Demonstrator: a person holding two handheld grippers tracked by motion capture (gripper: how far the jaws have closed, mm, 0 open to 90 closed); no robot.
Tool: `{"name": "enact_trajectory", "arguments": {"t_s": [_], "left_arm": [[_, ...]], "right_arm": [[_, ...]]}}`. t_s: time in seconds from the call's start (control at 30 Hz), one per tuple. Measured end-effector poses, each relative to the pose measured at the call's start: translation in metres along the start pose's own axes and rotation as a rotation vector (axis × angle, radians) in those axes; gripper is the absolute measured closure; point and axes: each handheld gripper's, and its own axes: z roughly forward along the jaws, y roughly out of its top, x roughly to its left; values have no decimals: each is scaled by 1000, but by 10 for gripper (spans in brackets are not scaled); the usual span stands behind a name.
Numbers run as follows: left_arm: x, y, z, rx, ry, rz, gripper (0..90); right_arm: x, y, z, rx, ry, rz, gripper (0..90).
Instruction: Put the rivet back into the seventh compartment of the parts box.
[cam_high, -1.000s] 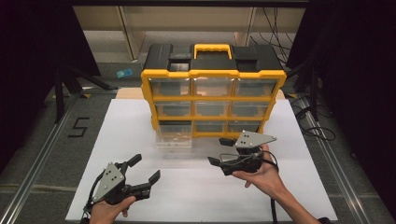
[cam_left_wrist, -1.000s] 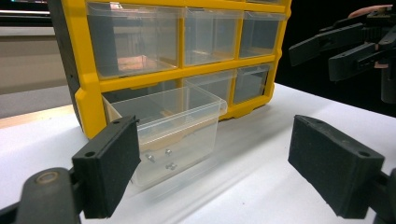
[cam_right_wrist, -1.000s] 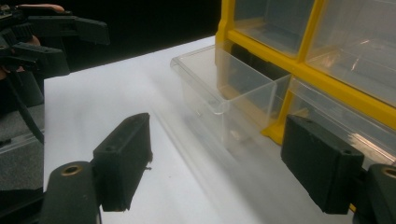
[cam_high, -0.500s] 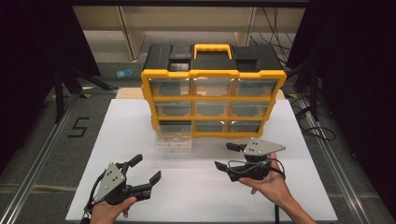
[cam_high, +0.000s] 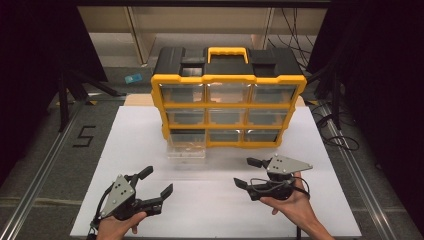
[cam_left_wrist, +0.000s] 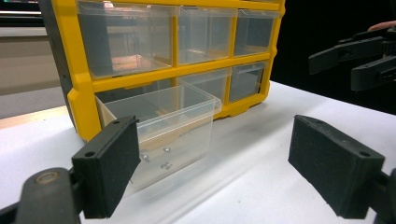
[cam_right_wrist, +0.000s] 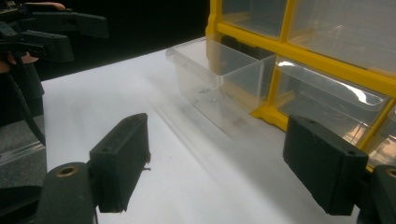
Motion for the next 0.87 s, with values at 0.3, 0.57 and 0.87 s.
{"name": "enact_trajectory", "arguments": {"t_s": [0.3,0.57,0.87], "left_arm": [[0,0,0,2,-2,-1,162],[0,0,1,2,-5,2,162],[0,0,1,3,-7,3,162]], "right_arm": [[1,-4,-6,-15,-8,14,209],[0,-5,-9,-28,-20,14,208],[-2,-5,-10,-25,-24,3,208]]}}
